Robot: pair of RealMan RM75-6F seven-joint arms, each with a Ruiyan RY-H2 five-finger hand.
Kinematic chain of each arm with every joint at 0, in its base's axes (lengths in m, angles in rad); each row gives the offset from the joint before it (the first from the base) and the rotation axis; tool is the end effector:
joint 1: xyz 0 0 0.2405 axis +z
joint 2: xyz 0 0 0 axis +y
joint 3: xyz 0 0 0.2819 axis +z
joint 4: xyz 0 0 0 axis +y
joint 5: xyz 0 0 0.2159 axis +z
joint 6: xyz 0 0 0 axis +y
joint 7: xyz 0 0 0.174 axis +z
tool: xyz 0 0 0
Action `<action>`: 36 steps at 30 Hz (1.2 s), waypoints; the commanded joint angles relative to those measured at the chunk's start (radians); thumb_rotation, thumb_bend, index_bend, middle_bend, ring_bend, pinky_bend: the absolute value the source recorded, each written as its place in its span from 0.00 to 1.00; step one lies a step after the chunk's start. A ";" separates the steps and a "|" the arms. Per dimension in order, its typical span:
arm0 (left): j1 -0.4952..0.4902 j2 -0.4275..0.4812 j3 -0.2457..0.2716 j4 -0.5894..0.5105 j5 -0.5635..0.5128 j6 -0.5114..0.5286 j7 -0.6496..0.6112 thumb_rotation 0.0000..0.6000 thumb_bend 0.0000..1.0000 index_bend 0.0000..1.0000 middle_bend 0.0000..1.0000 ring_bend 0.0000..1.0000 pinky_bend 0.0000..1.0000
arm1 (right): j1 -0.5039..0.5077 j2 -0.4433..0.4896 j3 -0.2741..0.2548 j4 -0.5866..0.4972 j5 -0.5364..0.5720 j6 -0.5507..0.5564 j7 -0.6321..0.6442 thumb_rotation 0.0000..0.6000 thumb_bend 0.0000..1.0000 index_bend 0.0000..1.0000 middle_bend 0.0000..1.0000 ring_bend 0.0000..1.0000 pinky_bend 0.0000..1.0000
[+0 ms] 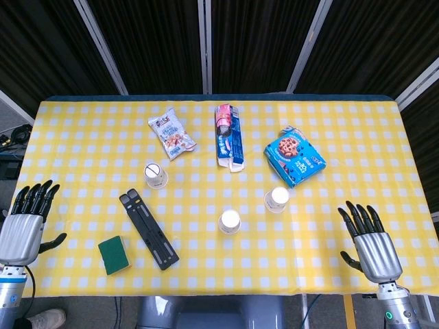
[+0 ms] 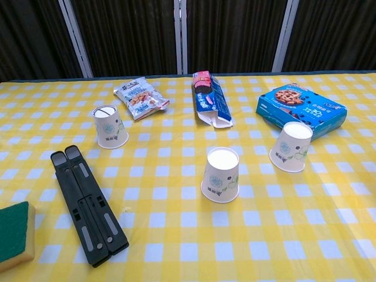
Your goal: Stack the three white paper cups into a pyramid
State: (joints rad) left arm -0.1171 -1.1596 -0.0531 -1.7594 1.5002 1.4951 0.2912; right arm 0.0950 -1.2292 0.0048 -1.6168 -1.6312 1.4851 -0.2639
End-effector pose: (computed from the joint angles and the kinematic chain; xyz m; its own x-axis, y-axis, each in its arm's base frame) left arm -0.2933 0.2207 0.1412 0.4879 -0.0173 0.8727 0.8713 -0.0509 -0.4881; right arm -0.3046 -0.2040 0.1119 0.5376 -0.0111 0.8431 -0.8333 -0.1593 0.5293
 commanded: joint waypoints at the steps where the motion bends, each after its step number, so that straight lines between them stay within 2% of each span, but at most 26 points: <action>1: 0.000 0.000 0.000 0.000 0.000 0.000 -0.001 1.00 0.02 0.00 0.00 0.00 0.00 | -0.001 0.001 -0.001 -0.001 -0.002 0.001 -0.001 1.00 0.07 0.07 0.00 0.00 0.00; 13: -0.007 0.003 0.000 -0.008 0.000 -0.012 0.000 1.00 0.02 0.00 0.00 0.00 0.00 | 0.001 0.002 -0.006 -0.008 -0.003 -0.007 -0.006 1.00 0.07 0.07 0.00 0.00 0.00; 15: -0.016 0.003 -0.007 -0.012 -0.011 -0.026 0.002 1.00 0.05 0.00 0.00 0.00 0.00 | 0.002 0.002 -0.004 -0.009 0.001 -0.011 -0.005 1.00 0.07 0.07 0.00 0.00 0.00; 17: -0.035 0.009 -0.021 -0.032 -0.032 -0.053 0.009 1.00 0.12 0.00 0.00 0.00 0.00 | 0.004 0.002 -0.001 -0.009 0.006 -0.013 -0.002 1.00 0.07 0.07 0.00 0.00 0.00; 21: -0.089 0.019 -0.060 -0.075 -0.072 -0.114 0.050 1.00 0.15 0.00 0.00 0.00 0.00 | 0.005 0.002 0.002 -0.005 0.015 -0.018 0.004 1.00 0.07 0.07 0.00 0.00 0.00; 25: -0.180 0.028 -0.122 -0.117 -0.163 -0.221 0.124 1.00 0.21 0.00 0.00 0.00 0.00 | 0.004 0.009 0.004 -0.006 0.020 -0.017 0.026 1.00 0.07 0.07 0.00 0.00 0.00; 30: -0.266 0.019 -0.167 -0.116 -0.268 -0.322 0.196 1.00 0.29 0.01 0.00 0.00 0.00 | 0.006 0.015 0.003 -0.008 0.019 -0.019 0.043 1.00 0.07 0.07 0.00 0.00 0.00; 36: -0.382 -0.021 -0.202 -0.074 -0.425 -0.437 0.309 1.00 0.34 0.08 0.00 0.00 0.00 | 0.012 0.016 -0.004 -0.008 0.019 -0.037 0.056 1.00 0.07 0.07 0.00 0.00 0.00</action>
State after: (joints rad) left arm -0.4476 -1.1592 -0.2320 -1.8549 1.1363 1.1081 0.5519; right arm 0.1057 -1.2135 0.0017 -1.6251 -1.6125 1.4498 -0.2093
